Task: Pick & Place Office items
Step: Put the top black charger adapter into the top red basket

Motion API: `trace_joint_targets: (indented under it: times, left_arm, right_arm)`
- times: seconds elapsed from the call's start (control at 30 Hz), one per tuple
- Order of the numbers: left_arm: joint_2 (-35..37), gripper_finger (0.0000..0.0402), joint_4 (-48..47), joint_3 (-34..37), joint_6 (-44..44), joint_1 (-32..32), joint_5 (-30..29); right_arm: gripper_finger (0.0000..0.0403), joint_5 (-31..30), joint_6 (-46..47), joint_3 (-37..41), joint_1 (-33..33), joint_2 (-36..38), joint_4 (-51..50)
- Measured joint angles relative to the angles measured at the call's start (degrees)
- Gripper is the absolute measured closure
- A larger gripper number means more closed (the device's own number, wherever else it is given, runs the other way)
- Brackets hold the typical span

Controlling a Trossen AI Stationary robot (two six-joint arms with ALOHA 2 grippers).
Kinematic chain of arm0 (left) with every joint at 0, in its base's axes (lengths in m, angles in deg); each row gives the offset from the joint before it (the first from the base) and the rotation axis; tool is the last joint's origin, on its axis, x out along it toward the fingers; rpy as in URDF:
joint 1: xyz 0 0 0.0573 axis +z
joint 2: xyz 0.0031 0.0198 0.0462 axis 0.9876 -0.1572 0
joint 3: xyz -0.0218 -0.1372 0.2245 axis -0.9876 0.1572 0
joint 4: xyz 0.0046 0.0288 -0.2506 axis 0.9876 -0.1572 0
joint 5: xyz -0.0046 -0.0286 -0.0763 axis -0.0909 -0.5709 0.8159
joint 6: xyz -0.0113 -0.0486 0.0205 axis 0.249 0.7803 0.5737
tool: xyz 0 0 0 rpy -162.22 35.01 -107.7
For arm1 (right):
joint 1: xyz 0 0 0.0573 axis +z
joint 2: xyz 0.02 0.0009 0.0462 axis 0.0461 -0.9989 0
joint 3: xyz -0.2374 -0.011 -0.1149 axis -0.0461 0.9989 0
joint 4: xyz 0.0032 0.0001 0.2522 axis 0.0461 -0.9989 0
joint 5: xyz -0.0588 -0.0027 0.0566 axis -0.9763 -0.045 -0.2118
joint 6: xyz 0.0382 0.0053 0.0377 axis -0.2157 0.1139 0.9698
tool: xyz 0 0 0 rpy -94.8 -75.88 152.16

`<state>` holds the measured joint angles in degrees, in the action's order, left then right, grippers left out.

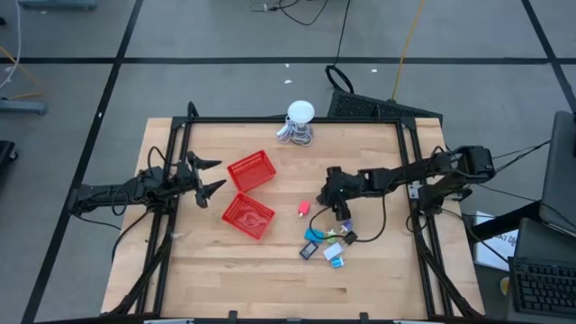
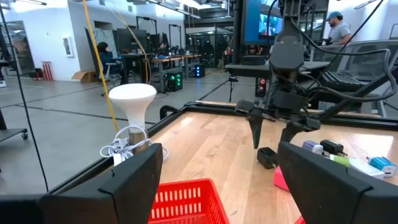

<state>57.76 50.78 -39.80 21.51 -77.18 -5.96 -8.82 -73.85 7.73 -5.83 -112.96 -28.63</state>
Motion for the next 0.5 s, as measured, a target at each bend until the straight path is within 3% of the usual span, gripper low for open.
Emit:
trace_joint_targets:
  times: [0.5]
  left_arm:
    - [0.00,0.0085,0.02,0.02,0.00,0.00,-0.02]
  right_arm:
    - [0.0162,1.94,2.92,-0.73,-0.12,-5.35,1.10]
